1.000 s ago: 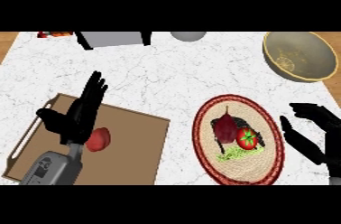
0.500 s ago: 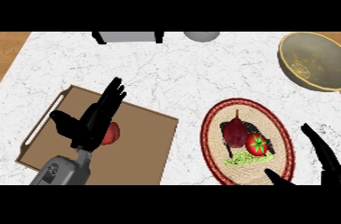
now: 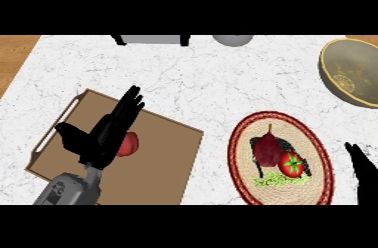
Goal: Pick the tomato from the placemat and place it in the bowl
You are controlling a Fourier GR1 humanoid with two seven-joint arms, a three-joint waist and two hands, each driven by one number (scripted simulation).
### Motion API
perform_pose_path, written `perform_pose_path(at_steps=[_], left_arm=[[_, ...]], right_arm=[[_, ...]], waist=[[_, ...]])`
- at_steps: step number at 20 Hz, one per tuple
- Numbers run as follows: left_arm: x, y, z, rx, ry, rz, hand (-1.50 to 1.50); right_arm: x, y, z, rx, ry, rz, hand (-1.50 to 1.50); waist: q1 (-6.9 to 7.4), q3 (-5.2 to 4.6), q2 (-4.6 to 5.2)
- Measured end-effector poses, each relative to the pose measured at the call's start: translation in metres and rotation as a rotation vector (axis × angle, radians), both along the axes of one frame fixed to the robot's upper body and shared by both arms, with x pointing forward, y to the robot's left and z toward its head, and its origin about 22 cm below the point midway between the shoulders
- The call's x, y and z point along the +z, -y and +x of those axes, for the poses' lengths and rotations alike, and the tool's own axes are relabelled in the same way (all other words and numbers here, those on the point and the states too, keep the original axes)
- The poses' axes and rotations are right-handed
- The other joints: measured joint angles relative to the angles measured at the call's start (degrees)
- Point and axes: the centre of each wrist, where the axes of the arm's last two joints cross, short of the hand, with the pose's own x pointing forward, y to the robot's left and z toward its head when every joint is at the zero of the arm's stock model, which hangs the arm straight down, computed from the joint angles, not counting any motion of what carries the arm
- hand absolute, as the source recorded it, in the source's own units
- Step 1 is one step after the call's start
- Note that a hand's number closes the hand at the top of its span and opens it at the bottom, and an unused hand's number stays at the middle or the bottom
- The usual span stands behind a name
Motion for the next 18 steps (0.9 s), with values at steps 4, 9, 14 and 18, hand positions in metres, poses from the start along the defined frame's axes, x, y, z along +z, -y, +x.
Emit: perform_pose_path(at_steps=[4, 9, 14, 18], left_arm=[[0.001, 0.003, 0.002, -0.011, -0.003, 0.004, 0.0], [0.003, 0.004, 0.001, -0.015, -0.003, 0.002, 0.0], [0.002, 0.0, 0.0, -0.002, -0.005, 0.001, 0.0], [0.003, 0.005, -0.001, 0.001, -0.009, 0.001, 0.0]], right_arm=[[0.018, -0.024, 0.018, -0.026, -0.11, 0.019, -1.5], [0.023, -0.043, 0.038, -0.037, -0.185, 0.039, -1.5], [0.017, -0.049, 0.056, -0.059, -0.253, 0.052, -1.5], [0.006, -0.048, 0.064, -0.071, -0.323, 0.057, -1.5]], waist=[[0.56, 0.15, 0.07], [0.53, 0.24, -0.04], [0.2, 0.3, -0.07], [-0.16, 0.35, -0.13]])
